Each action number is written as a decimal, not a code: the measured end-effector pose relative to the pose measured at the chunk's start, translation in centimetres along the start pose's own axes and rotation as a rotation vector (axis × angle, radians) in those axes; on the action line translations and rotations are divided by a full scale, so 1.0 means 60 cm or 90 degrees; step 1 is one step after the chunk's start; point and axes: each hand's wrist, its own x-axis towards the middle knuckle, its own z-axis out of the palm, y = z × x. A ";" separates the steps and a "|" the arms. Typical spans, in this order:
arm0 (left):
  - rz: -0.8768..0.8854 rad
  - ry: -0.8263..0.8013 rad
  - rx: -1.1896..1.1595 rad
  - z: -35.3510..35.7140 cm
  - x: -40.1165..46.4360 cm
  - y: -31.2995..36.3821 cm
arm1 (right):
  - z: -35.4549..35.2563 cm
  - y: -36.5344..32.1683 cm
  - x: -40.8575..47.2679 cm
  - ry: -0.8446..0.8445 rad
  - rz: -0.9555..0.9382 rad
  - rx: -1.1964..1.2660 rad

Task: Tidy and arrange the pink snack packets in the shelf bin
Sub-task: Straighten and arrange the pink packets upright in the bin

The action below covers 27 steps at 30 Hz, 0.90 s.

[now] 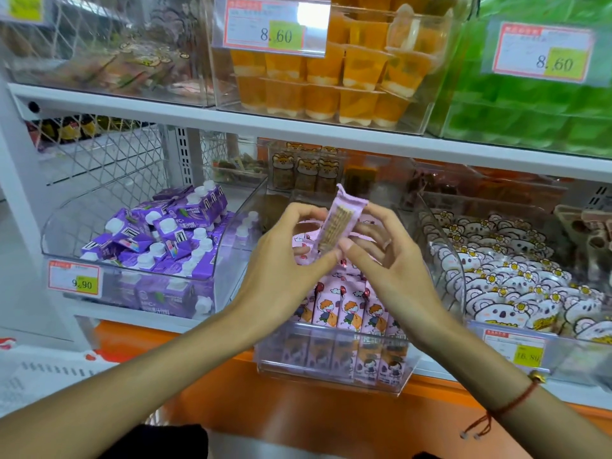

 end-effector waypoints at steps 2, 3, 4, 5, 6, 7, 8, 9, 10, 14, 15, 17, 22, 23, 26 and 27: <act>0.032 0.022 -0.003 -0.001 0.001 0.001 | 0.003 -0.005 -0.003 -0.008 -0.040 0.010; 0.050 0.032 0.006 -0.002 0.002 0.001 | 0.004 -0.007 -0.004 -0.013 -0.056 0.017; 0.069 0.039 0.018 -0.004 0.003 0.001 | 0.004 -0.009 -0.005 -0.020 -0.067 0.022; 0.083 0.044 0.028 -0.005 0.004 0.001 | 0.004 -0.012 -0.006 -0.028 -0.072 0.025; 0.091 0.043 0.030 -0.007 0.004 0.000 | 0.003 -0.014 -0.007 -0.036 -0.071 0.029; 0.093 0.038 0.027 -0.008 0.003 0.000 | 0.001 -0.016 -0.008 -0.042 -0.067 0.031; 0.093 0.032 0.024 -0.009 0.003 0.000 | 0.000 -0.017 -0.008 -0.044 -0.061 0.033; 0.095 0.026 0.023 -0.009 0.002 0.000 | -0.001 -0.018 -0.009 -0.043 -0.056 0.033; 0.097 0.022 0.025 -0.010 0.002 0.000 | -0.002 -0.018 -0.010 -0.042 -0.053 0.034; 0.092 -0.003 0.039 -0.012 0.004 -0.001 | -0.001 -0.017 -0.013 -0.019 -0.064 0.035; 0.093 -0.007 0.044 -0.012 0.005 -0.001 | -0.001 -0.017 -0.013 -0.006 -0.066 0.035; 0.092 -0.008 0.059 -0.014 0.008 0.003 | -0.003 -0.018 -0.011 0.021 -0.071 0.032; -0.033 -0.014 -0.052 -0.015 0.016 0.024 | -0.014 -0.020 -0.004 -0.013 -0.058 -0.030; -0.090 -0.016 -0.103 -0.014 0.016 0.028 | -0.015 -0.021 -0.003 -0.022 -0.046 -0.044; -0.268 -0.017 -0.245 -0.012 0.013 0.036 | -0.017 -0.022 0.000 -0.011 0.015 -0.043; -0.304 -0.013 -0.272 -0.012 0.013 0.038 | -0.018 -0.023 0.001 -0.005 0.039 -0.035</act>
